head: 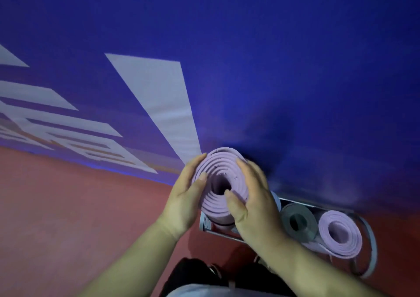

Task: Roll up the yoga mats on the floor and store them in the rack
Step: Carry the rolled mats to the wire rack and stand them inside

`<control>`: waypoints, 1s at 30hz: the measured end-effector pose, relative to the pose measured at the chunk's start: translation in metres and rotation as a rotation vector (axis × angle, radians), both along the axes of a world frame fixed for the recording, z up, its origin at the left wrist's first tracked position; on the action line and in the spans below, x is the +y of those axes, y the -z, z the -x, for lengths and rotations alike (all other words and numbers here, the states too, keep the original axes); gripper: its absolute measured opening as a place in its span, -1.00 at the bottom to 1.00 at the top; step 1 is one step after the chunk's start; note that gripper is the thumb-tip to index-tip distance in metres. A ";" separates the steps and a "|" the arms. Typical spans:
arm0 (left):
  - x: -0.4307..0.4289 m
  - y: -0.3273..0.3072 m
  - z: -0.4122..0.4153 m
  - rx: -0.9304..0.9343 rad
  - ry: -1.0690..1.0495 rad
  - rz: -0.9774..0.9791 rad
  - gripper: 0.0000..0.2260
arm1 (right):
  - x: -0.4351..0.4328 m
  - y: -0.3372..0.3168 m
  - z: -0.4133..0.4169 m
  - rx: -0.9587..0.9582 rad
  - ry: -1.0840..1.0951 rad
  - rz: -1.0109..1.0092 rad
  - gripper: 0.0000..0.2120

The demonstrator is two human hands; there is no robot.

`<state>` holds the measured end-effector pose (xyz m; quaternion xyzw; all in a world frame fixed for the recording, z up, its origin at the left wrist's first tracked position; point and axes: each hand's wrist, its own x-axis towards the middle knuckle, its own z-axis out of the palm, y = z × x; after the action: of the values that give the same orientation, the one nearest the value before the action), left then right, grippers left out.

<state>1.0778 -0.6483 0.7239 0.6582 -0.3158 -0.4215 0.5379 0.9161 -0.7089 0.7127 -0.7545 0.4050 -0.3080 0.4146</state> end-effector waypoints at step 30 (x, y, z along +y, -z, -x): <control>-0.025 0.153 -0.038 -0.999 0.612 0.225 -0.73 | -0.040 0.161 0.048 0.553 0.192 -0.467 -0.67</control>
<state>1.1161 -0.6730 0.5706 0.5947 -0.7487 -0.1605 0.2448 0.8682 -0.7485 0.5520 -0.6526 0.6300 -0.0295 0.4199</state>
